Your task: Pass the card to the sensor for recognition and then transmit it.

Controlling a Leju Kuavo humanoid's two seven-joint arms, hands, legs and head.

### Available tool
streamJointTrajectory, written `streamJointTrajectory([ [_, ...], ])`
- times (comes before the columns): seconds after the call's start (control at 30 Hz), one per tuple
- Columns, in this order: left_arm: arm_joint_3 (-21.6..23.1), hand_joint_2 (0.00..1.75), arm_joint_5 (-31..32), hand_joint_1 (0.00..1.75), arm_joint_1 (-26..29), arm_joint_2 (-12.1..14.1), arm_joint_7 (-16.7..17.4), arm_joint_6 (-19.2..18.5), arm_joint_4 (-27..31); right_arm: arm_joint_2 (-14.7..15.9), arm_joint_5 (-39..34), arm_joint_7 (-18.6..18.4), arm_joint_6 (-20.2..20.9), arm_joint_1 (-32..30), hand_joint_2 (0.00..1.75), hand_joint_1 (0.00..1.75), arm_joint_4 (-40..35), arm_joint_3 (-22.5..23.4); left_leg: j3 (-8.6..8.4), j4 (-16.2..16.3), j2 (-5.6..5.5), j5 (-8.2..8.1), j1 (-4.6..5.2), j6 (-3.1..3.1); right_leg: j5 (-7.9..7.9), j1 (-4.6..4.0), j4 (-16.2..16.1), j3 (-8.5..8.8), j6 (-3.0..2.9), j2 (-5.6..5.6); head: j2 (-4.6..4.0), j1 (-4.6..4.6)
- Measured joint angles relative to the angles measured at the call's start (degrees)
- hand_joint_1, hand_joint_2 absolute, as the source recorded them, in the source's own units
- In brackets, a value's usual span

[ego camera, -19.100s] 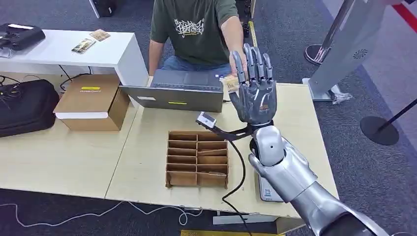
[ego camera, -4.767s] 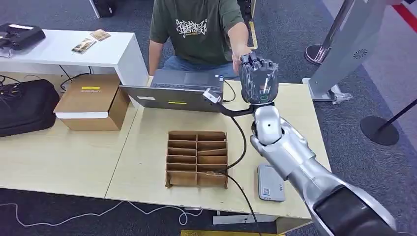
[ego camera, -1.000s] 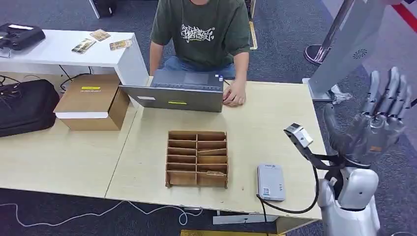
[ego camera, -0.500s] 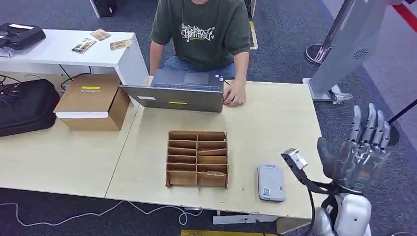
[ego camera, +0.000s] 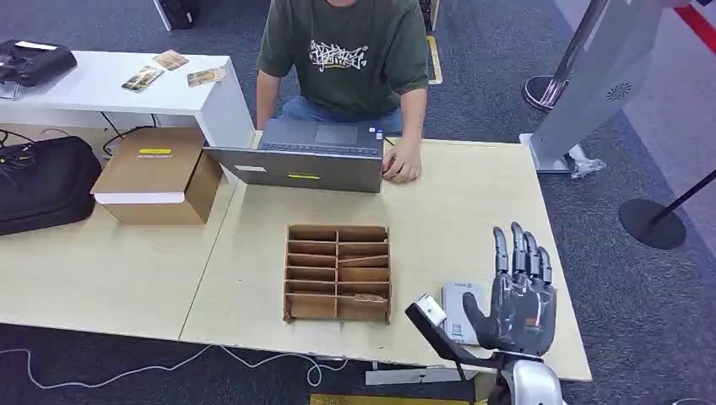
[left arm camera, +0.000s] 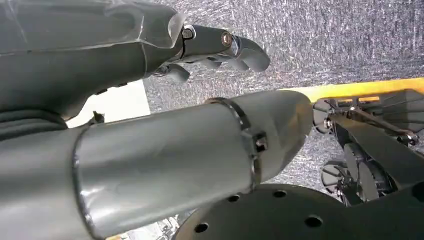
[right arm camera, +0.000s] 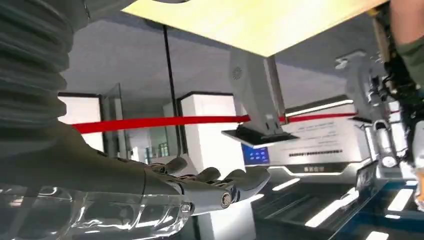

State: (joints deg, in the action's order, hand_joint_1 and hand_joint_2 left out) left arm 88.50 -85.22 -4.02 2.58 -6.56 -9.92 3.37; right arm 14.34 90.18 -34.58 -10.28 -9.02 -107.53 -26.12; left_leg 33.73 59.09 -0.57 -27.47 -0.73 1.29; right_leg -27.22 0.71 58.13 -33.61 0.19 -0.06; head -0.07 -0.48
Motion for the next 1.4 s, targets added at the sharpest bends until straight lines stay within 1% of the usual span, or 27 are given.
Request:
streamJointTrajectory([
  [0.17, -0.26, 0.00, -0.94, 0.00, 0.02, -0.48, 0.00, 0.00, -0.40, 0.00, -0.02, -1.62, 2.37, -1.29, 1.75, 0.00, -1.64, -1.38, 0.00, 0.00, 0.00, -0.01, 0.03, -0.01, -0.02, 0.00, -0.01, 0.01, 0.03, -0.01, 0.00, 0.02],
  [0.3, -0.31, 0.00, -1.46, 0.00, 0.04, -0.70, 0.00, 0.11, -0.70, 0.02, -0.02, -4.66, 5.69, -3.29, 1.75, 0.00, -3.31, -1.64, 0.00, 0.01, 0.00, -0.02, 0.06, -0.04, -0.02, 0.02, -0.02, 0.02, 0.04, -0.01, 0.00, 0.02],
  [0.4, -0.28, 0.00, -1.97, 0.00, 0.04, -0.72, 0.00, 0.17, -0.70, 0.04, -0.02, -5.40, 7.94, -5.12, 1.75, 0.00, -4.97, -1.58, 0.00, 0.01, 0.00, -0.03, 0.06, -0.04, -0.02, 0.02, -0.02, 0.01, 0.04, 0.00, 0.00, 0.00],
  [0.6, -0.33, 0.00, -2.91, 0.00, 0.06, -1.01, 0.02, 0.37, -1.05, 0.22, -0.02, -5.44, 10.13, -8.09, 1.75, 0.00, -7.17, -1.40, -0.01, 0.00, 0.01, -0.05, 0.04, -0.01, -0.03, 0.01, -0.02, 0.00, 0.04, 0.00, 0.00, 0.00],
  [0.7, -0.33, 0.00, -3.15, 0.00, 0.05, -1.07, 0.07, 0.33, -1.14, 0.33, -0.02, -5.44, 11.52, -9.26, 1.75, 0.00, -7.35, -0.92, -0.03, 0.00, 0.01, -0.05, 0.04, -0.01, -0.03, 0.01, -0.02, 0.01, 0.04, 0.01, -0.02, 0.00],
  [1.0, -0.31, 0.00, -3.85, 0.00, -0.02, -1.05, 0.46, 0.20, -1.18, -0.13, -0.02, -5.34, 13.84, -12.02, 1.75, 0.00, -7.35, -0.90, -0.04, 0.01, 0.03, -0.05, 0.05, -0.01, -0.03, 0.01, -0.02, 0.02, 0.04, 0.02, 0.00, 0.00],
  [1.1, -0.31, 0.00, -4.20, 0.00, -0.02, -1.05, 0.46, 0.20, -1.18, -1.36, -0.02, -3.14, 14.12, -13.19, 1.75, 0.00, -7.35, -0.94, -0.04, 0.01, 0.02, -0.05, 0.05, -0.01, -0.04, 0.01, -0.02, 0.02, 0.06, 0.01, 0.00, 0.00],
  [1.17, -0.33, 0.00, -4.46, 0.00, -0.03, -1.05, 0.46, 0.17, -1.18, -2.30, -0.13, 0.08, 13.33, -13.81, 1.75, 0.00, -7.19, -0.92, -0.03, 0.00, 0.03, -0.06, 0.04, 0.00, -0.04, 0.01, -0.02, 0.01, 0.05, 0.01, 0.00, 0.00],
  [1.2, -0.31, 0.00, -4.63, 0.00, -0.03, -1.05, 0.46, 0.18, -1.18, -2.87, -0.18, 2.26, 12.41, -13.98, 1.75, 0.00, -6.95, -0.92, -0.04, 0.00, 0.03, -0.06, 0.03, 0.00, -0.04, 0.01, -0.02, 0.01, 0.05, 0.02, 0.00, 0.00],
  [1.27, -0.33, 0.00, -4.76, 0.00, -0.03, -1.05, 0.46, 0.17, -1.18, -4.02, -0.65, 5.04, 10.72, -13.93, 1.75, 0.00, -6.15, -0.90, -0.04, 0.00, 0.03, -0.06, 0.02, 0.00, -0.05, 0.01, -0.02, 0.01, 0.05, 0.02, 0.00, 0.00],
  [1.4, -0.33, 0.00, -4.78, 0.00, -0.03, -1.07, 0.46, 0.15, -1.18, -6.27, -0.96, 7.86, 8.60, -13.10, 1.75, 0.00, -3.79, -0.57, -0.04, 0.00, 0.03, -0.05, 0.02, 0.00, -0.05, 0.00, -0.01, 0.03, 0.05, 0.02, -0.02, 0.00],
])
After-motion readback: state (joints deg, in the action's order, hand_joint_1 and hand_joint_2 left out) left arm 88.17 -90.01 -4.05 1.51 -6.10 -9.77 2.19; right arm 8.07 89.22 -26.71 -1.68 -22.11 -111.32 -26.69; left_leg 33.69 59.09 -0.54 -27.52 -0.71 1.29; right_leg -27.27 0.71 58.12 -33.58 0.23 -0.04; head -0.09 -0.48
